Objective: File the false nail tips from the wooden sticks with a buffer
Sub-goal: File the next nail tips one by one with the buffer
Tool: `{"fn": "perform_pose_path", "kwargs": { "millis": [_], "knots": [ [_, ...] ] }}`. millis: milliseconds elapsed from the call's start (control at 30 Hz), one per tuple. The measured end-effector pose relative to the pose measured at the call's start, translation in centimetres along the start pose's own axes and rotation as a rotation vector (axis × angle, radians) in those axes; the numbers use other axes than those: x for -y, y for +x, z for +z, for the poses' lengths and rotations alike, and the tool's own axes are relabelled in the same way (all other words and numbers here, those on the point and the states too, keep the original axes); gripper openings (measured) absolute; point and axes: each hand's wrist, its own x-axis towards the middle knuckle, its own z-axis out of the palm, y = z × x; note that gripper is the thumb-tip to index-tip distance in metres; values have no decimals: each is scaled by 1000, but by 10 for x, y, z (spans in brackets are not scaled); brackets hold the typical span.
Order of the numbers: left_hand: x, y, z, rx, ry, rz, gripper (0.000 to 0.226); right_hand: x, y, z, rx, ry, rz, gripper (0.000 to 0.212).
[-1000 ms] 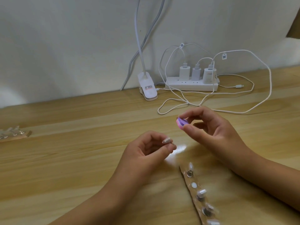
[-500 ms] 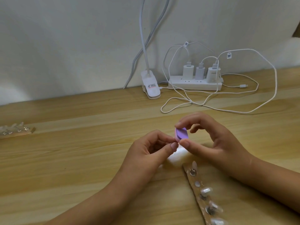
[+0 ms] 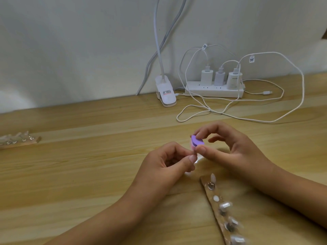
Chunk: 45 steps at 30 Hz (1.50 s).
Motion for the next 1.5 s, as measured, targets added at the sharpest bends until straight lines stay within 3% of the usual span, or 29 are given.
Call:
{"fn": "perform_pose_path", "kwargs": {
  "millis": [167,267,400,533,667,800,900,1033,1133,1267,1400,1500],
  "knots": [
    [-1,-1,0,1,21,13,8,3,-3,2,66,8,-80,21],
    [-2,-1,1,-5,6,10,8,1,-1,0,27,40,41,23],
    [-3,-1,2,-12,12,9,10,6,-3,2,67,-1,-84,23],
    [-4,-1,1,-5,-1,-4,10,3,0,1,35,53,94,27],
    [-5,-2,2,-4,-2,-10,14,6,-4,3,46,-53,-87,25],
    [-6,-2,1,3,4,-8,15,4,-2,2,1,-46,8,29],
    [-5,-2,2,4,31,2,13,5,-5,4,30,-105,-146,24],
    [-4,-2,1,-5,32,-11,15,2,-3,3,4,-66,-8,27],
    [-5,-2,1,3,51,-2,14,4,-5,5,16,-116,-144,24],
    [-4,-2,1,-7,23,-11,16,2,-3,5,-6,-33,51,28],
    [-4,-3,2,-8,21,2,13,5,-4,5,39,5,-14,22],
    [-1,-2,1,-31,-17,3,13,3,-1,4,43,92,94,23]
  ]
}}
